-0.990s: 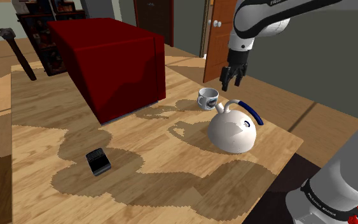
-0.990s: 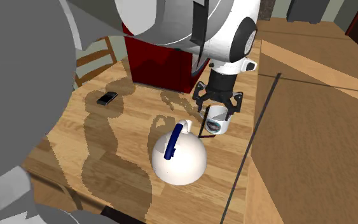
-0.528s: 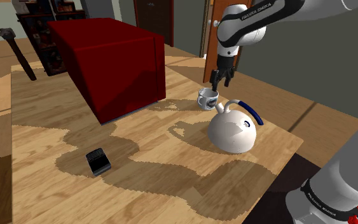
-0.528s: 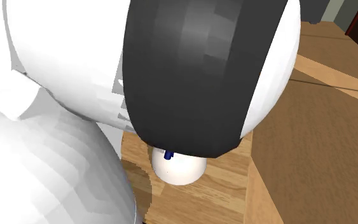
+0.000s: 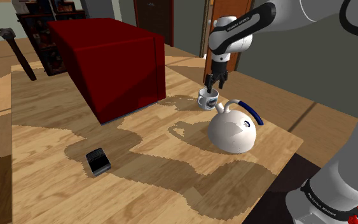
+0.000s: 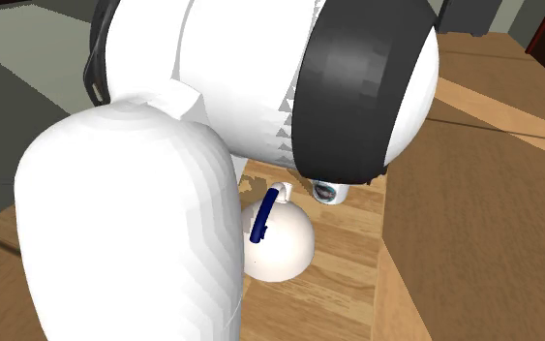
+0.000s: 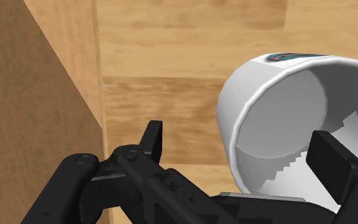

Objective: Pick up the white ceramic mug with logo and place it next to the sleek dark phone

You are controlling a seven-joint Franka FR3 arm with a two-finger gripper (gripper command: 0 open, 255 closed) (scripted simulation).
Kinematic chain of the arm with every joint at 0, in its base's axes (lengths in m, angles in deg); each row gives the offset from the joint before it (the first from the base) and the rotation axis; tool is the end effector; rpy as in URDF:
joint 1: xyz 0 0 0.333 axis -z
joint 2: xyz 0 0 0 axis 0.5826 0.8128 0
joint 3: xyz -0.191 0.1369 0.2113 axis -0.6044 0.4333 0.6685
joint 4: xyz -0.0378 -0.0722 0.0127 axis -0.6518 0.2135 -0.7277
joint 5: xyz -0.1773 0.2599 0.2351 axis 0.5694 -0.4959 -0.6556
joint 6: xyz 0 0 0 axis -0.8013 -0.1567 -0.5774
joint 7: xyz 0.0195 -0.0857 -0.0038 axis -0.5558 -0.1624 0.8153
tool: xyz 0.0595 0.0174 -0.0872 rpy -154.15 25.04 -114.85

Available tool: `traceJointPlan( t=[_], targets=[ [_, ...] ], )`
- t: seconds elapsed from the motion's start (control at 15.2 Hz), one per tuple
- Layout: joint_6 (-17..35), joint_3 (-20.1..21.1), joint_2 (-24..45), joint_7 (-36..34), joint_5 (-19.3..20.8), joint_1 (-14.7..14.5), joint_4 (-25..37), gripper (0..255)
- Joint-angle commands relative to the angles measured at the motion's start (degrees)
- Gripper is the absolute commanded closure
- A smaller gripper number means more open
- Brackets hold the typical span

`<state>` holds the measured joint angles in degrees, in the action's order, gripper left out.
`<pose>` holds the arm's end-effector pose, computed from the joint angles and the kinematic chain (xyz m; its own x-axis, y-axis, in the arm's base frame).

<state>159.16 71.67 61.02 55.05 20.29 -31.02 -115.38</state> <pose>0.5847 -0.1077 0.3622 0.9975 -0.0135 -0.0695 -0.0173 -0.9984 -0.0537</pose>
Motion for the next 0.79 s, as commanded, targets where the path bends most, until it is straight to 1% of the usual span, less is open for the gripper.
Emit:
traceJointPlan(
  t=[0.0,0.2,0.66,0.73],
  targets=[
    [1.36,0.05,0.76,0.11,-0.15,0.01,-0.57,0],
    [3.17,0.12,1.57,0.23,-0.33,-0.01,-1.57,0],
    [3.17,0.12,1.57,0.23,-0.33,0.0,-1.57,0],
    [3.16,0.12,1.57,0.23,-0.33,0.0,-1.57,255]
  ],
)
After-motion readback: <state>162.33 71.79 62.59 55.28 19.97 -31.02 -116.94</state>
